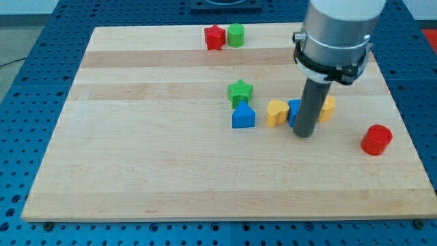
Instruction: Move blue cube to the right of green star
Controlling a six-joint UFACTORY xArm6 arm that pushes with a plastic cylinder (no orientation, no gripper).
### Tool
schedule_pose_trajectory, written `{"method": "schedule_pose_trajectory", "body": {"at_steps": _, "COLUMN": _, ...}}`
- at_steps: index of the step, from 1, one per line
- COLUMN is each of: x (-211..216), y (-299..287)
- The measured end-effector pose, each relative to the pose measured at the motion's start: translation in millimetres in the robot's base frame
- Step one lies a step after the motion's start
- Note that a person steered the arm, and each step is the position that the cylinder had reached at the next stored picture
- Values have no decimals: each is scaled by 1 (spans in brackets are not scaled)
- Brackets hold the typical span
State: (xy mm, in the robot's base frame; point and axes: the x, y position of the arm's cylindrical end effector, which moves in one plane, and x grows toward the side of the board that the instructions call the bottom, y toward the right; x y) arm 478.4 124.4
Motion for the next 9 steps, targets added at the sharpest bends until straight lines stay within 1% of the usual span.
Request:
{"method": "schedule_pose_trajectory", "body": {"at_steps": 1, "x": -18, "y": 0}}
{"method": "schedule_pose_trajectory", "body": {"at_steps": 2, "x": -13, "y": 3}}
{"method": "schedule_pose_trajectory", "body": {"at_steps": 3, "x": 12, "y": 31}}
{"method": "schedule_pose_trajectory", "body": {"at_steps": 4, "x": 7, "y": 60}}
{"method": "schedule_pose_trajectory", "body": {"at_steps": 5, "x": -20, "y": 54}}
{"method": "schedule_pose_trajectory", "body": {"at_steps": 6, "x": -52, "y": 23}}
{"method": "schedule_pose_trajectory", "body": {"at_steps": 7, "x": -69, "y": 13}}
{"method": "schedule_pose_trajectory", "body": {"at_steps": 8, "x": -69, "y": 19}}
{"method": "schedule_pose_trajectory", "body": {"at_steps": 9, "x": -70, "y": 11}}
